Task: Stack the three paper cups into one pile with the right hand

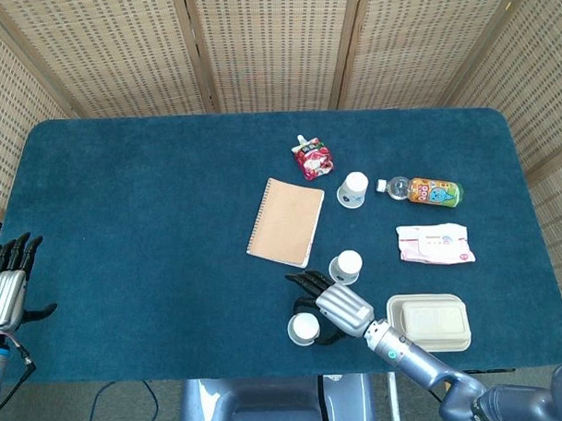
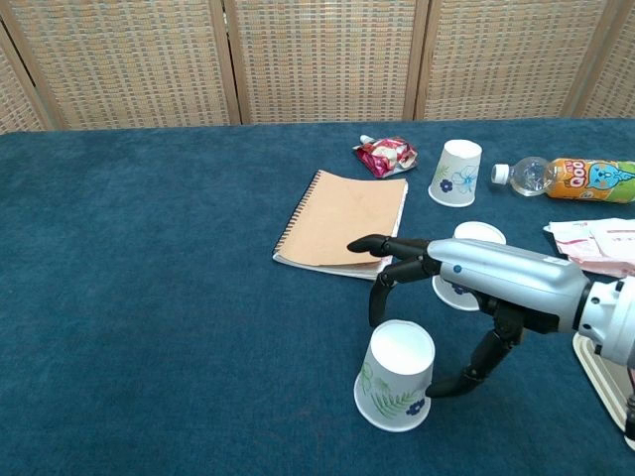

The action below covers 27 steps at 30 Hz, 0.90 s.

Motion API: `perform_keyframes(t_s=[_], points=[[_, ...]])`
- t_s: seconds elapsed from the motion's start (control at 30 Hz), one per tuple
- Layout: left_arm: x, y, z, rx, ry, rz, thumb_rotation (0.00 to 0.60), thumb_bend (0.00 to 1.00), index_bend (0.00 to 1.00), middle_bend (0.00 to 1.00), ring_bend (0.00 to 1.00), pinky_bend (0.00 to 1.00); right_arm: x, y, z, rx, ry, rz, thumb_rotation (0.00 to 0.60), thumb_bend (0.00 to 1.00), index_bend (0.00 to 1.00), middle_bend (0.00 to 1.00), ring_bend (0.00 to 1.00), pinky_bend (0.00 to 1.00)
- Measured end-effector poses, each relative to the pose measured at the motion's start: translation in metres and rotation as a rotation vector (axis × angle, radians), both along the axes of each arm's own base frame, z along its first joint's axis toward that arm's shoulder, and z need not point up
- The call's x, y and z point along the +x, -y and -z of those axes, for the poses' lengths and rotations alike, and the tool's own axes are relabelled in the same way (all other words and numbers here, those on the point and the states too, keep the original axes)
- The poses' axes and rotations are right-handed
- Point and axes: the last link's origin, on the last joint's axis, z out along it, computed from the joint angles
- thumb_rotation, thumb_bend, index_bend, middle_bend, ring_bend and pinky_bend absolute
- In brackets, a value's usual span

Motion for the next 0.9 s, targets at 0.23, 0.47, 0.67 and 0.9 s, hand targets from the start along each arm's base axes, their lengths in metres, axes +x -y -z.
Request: perform_keyframes(t_s=[0.23, 0.47, 0.67, 0.9], points=[[0.000, 0.000, 0.001, -0.003, -0.001, 0.001, 0.600, 0.01, 0.00, 0.00, 0.00, 0.02, -0.002, 0.000, 0.005, 0.007, 0.012, 0.018, 0.600, 0.22, 0.50, 0.10, 0.00, 0.00], [0.000, 0.000, 0.001, -0.005, -0.001, 0.002, 0.600, 0.01, 0.00, 0.00, 0.00, 0.02, -0.003, -0.001, 0.004, 0.002, 0.018, 0.021, 0.600, 0.22, 0.57, 0.12, 0.00, 0.00], [0.001, 0.000, 0.001, -0.006, -0.002, 0.004, 0.600, 0.01, 0.00, 0.00, 0.00, 0.02, -0.002, 0.000, -0.003, -0.013, 0.034, 0.027, 0.600, 0.22, 0.57, 0.12, 0.00, 0.00], [0.001, 0.000, 0.002, -0.006, -0.003, 0.005, 0.600, 0.01, 0.00, 0.00, 0.00, 0.02, -0.005, 0.011, -0.026, -0.078, 0.047, 0.037, 0.600, 0.22, 0.57, 0.12, 0.01, 0.00]])
